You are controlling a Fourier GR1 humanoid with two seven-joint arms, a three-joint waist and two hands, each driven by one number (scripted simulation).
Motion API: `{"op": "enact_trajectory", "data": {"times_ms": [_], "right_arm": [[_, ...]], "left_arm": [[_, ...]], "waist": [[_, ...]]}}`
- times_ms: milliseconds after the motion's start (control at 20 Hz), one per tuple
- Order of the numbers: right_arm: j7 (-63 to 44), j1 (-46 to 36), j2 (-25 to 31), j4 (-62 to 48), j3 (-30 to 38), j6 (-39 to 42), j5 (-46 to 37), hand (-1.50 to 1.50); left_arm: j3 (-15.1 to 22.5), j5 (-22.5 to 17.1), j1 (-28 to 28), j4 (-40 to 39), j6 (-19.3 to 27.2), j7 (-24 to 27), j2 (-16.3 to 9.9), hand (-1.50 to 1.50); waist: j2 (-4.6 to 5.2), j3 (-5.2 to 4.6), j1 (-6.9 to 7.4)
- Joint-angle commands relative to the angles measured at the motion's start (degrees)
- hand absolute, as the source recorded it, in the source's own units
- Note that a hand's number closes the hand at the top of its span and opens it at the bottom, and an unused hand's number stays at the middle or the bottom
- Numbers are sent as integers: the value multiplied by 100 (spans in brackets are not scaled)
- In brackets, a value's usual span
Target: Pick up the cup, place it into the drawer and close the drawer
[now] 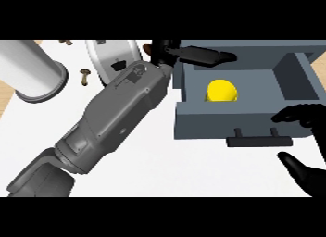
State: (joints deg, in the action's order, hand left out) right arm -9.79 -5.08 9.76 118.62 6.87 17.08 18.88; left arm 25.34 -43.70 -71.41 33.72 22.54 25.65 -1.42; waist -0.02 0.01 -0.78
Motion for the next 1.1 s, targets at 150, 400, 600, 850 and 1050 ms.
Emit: {"op": "enact_trajectory", "data": {"times_ms": [150, 400, 600, 850, 1050], "right_arm": [[152, 88, 434, 147, -195, 381, -810, 150], [466, 388, 604, -223, -356, 641, -1506, 150], [79, 317, 548, -117, -419, 420, -1654, 150], [487, 402, 356, -300, -951, 260, -2703, 150], [1371, 340, 853, -919, -1089, 373, -3666, 150]], "left_arm": [[-273, -176, 933, 1266, 84, -369, -731, -150], [-134, -105, 1990, 2452, 374, -572, -1004, -150], [-287, -187, 3171, 3397, -13, -619, -1794, -150], [-471, -143, 4095, 4179, -129, -639, -2118, -150], [-730, -372, 4366, 4804, -431, -1047, -2708, -150]], "waist": [[-69, -5, 275], [-65, 2, 307], [-47, -3, 269], [-12, -2, 172], [-12, 4, 242]]}}
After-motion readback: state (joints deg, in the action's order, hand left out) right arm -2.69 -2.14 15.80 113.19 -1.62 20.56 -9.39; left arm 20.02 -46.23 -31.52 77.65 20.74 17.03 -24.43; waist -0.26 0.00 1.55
